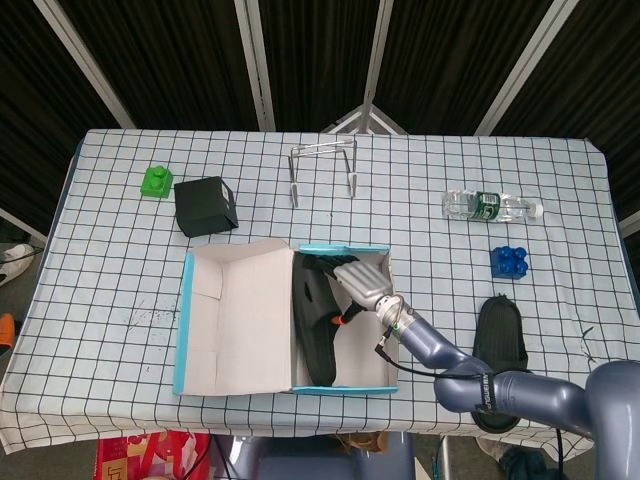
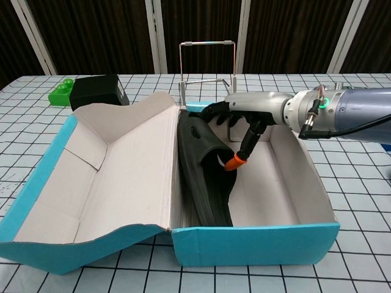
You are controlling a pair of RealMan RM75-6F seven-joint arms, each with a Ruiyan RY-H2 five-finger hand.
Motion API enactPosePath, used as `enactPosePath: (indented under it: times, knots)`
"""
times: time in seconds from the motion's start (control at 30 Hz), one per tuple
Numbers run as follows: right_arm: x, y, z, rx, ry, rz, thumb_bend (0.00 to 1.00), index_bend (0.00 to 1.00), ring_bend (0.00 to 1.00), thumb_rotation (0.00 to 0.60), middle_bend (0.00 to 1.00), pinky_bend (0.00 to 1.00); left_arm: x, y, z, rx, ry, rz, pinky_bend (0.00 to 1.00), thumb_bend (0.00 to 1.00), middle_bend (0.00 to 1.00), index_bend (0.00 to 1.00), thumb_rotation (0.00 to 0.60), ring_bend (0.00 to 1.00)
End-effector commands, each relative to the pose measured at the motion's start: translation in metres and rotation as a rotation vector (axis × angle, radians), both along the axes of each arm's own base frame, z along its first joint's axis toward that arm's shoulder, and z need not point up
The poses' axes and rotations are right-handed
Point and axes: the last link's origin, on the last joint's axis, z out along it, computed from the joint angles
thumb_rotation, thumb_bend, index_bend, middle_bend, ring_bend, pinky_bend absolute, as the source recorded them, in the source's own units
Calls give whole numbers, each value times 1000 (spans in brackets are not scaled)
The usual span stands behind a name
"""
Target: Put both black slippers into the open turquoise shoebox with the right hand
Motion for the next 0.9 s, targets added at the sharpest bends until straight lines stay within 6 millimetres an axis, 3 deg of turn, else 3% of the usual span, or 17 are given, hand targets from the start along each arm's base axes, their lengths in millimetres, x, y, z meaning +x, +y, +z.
enactPosePath:
  times: [0.03,0.47,0.9]
  knots:
    - [1,1,0,4,24,0,125,110,94,600,75,138,0,0,0,-1,0,1,97,643,61,236,600,29]
    - [3,0,13,-6,89,-5,125,92,88,600,73,137,0,0,0,-7,-6,1,97,643,61,237,600,28]
    - [5,9,46,-33,137,-13,125,91,88,600,72,137,-1,-1,2,-2,-14,7,97,643,60,231,600,28]
